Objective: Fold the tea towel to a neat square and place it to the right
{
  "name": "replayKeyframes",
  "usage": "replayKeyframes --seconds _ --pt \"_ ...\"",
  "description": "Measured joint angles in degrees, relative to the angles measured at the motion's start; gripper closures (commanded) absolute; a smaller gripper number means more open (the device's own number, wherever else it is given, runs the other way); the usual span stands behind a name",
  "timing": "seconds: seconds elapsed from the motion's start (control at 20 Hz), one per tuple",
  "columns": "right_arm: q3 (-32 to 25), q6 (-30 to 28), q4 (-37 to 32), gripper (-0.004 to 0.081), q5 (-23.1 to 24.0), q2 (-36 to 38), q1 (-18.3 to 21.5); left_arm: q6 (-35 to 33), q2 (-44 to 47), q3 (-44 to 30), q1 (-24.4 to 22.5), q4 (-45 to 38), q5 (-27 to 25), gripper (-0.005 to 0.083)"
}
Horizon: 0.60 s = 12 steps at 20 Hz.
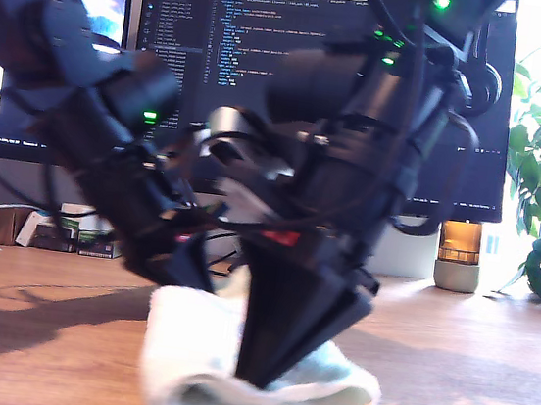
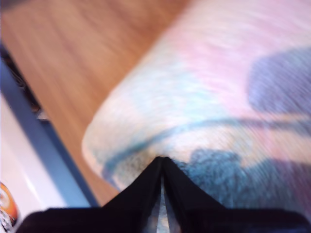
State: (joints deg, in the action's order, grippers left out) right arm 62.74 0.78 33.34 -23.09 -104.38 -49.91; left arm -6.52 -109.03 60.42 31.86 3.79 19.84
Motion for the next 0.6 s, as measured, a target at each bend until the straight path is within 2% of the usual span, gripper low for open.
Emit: replayKeyframes --seconds 0.3,0.5,0.6 --pt "-0.3 0.7 -1.4 0.0781 -0.1 -0.1 -0.5 -1.2 -0.2 0.2 0.3 0.1 0.3 0.0793" --pt "-0.5 0.5 -1.6 0.0781 -0.8 -0.1 0.4 -2.4 -0.6 0.5 -1.3 0.9 5.5 0.0793" --pt "-0.6 -0.4 -1.6 0.0781 -1.0 -0.1 0.8 -2.7 -0.4 0.5 -1.6 1.8 6.4 0.0793"
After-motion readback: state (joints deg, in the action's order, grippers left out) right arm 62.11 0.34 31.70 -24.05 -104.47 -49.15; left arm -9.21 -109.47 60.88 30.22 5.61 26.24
